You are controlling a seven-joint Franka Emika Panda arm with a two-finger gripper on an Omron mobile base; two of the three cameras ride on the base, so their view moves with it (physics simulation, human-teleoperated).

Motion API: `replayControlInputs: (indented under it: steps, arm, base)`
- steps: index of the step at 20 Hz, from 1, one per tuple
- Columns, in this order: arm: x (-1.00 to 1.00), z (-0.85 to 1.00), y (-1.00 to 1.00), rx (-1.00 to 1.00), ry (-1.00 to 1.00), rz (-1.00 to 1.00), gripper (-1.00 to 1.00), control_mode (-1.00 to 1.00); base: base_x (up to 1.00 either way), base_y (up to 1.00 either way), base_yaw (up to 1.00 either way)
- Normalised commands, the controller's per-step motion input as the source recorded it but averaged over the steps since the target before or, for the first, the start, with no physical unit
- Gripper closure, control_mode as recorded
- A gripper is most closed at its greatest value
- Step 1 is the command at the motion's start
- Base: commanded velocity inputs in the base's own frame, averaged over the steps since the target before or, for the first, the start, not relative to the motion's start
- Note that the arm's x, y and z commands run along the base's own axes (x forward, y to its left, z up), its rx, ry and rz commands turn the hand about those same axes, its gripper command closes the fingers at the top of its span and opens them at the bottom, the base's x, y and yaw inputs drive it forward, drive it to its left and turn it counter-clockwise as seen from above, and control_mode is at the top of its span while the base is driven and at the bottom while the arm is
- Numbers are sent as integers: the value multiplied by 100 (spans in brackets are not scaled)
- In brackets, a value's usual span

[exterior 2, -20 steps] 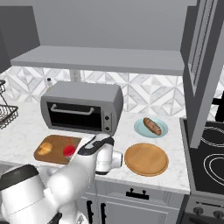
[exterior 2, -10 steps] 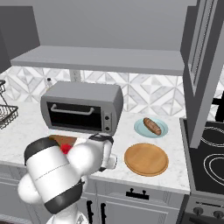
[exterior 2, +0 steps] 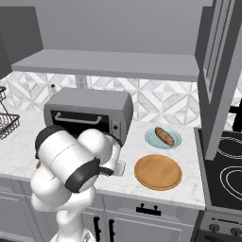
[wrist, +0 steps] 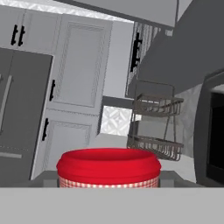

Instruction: From the different types of pastries on the counter, select a croissant and place it on the cutting board. Then retrieve a jar of jam from the cabinet and place it alongside the croissant on the cutting board.

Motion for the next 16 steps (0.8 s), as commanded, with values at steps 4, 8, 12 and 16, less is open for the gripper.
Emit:
replayControlInputs:
  steps: [4, 8, 12, 16]
  arm:
    - [17, 0, 1, 0, 0, 0, -100, -100]
    - [0, 0, 0, 0, 0, 0, -100, -100]
    - [0, -5, 0, 0, 0, 0, -100, -100]
    - [0, -2, 0, 0, 0, 0, -100, -100]
  base:
    - [0, 0, 0]
    - [0, 0, 0]
    - [0, 0, 0]
    - [0, 0, 0]
